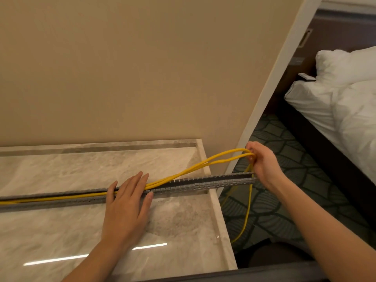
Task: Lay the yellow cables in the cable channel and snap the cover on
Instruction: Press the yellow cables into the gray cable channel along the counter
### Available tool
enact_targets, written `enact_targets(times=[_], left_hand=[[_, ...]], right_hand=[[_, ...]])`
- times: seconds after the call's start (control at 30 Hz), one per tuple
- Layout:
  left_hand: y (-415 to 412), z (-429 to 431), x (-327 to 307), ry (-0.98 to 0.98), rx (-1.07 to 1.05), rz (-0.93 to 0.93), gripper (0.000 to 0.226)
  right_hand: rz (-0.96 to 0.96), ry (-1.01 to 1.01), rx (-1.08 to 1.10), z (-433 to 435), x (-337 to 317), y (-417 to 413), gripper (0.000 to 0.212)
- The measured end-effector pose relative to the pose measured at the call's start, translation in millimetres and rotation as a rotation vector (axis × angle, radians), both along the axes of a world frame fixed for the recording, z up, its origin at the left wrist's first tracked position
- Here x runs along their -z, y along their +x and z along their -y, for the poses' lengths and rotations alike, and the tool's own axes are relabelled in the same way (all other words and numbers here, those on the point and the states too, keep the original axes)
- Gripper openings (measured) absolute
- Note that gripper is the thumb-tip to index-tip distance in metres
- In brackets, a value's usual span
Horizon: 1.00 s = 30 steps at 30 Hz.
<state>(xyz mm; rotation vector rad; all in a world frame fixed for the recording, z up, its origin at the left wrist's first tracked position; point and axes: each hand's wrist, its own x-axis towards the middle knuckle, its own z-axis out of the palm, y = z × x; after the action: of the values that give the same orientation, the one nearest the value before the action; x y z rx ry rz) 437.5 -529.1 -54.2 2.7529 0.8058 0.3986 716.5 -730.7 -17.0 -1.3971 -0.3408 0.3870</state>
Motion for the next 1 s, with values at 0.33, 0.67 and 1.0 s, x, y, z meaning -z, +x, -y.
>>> enact_targets(times=[0.33,0.67,1.0], left_hand=[[-0.7,-0.4,1.3,0.005,0.002,0.008,0.057],[-0.9,-0.1,2.3,0.016,-0.001,0.005,0.059],[-1.4,-0.2,1.9,0.017,0.006,0.034,0.057]], right_hand=[[0.253,-0.155,0.135,23.4,14.2,-34.1,0.017],[0.422,-0.456,0.318,26.0,23.5,-52.8,0.027],[0.455,-0.636,0.221,35.5,8.5,-56.2,0.026]])
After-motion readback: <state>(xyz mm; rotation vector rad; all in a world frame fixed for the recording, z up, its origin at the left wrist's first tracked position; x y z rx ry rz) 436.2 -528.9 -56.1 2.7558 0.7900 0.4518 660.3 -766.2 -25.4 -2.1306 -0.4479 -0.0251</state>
